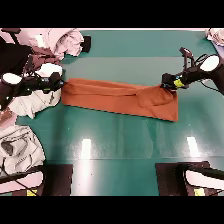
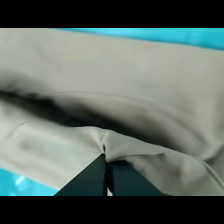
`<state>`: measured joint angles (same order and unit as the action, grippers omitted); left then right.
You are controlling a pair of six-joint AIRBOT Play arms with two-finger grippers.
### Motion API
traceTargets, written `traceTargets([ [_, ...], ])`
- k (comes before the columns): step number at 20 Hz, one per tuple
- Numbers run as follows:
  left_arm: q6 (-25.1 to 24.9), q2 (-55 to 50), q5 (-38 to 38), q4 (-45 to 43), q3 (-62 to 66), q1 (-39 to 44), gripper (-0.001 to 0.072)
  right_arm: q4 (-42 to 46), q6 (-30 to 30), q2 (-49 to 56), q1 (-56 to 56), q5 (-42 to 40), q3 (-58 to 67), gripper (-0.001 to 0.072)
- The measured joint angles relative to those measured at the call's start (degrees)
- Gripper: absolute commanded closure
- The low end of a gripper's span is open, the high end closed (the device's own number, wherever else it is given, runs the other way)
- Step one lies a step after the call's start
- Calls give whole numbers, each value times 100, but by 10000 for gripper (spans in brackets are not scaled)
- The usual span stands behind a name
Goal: Fold the shirts.
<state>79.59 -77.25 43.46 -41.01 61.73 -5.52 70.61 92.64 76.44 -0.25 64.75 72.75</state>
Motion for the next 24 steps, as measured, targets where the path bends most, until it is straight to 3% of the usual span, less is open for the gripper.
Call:
traceTargets([
  [10, -153, -966, -402, -188, 433, 33, 663, 254, -74, 509, -11, -267, 35, 686],
  [11, -173, -1036, -442, -201, 494, 33, 526, 256, -101, 597, 42, -319, 35, 686],
  [13, -190, -1187, -509, -210, 634, 17, 502, 286, -131, 743, 144, -422, 35, 685],
  [15, -221, -1320, -516, -208, 776, 35, 347, 273, -142, 831, 238, -564, 37, 683],
  [16, -254, -1368, -514, -210, 841, 39, 286, 271, -151, 861, 267, -660, 37, 635],
  [17, -299, -1403, -520, -214, 914, 33, 283, 269, -153, 876, 271, -754, 37, 525],
  [19, -389, -1449, -503, -225, 1080, 28, 283, 256, -162, 903, 221, -907, 39, 482],
  [20, -415, -1462, -439, -247, 1180, 33, 283, 260, -162, 907, 160, -968, 39, 417],
  [23, -472, -1484, -50, -579, 1624, 35, 282, 273, -256, 809, -74, -979, 48, 80],
  [24, -474, -1484, 170, -800, 1805, 33, 282, 291, -306, 713, -195, -977, 48, 42],
])
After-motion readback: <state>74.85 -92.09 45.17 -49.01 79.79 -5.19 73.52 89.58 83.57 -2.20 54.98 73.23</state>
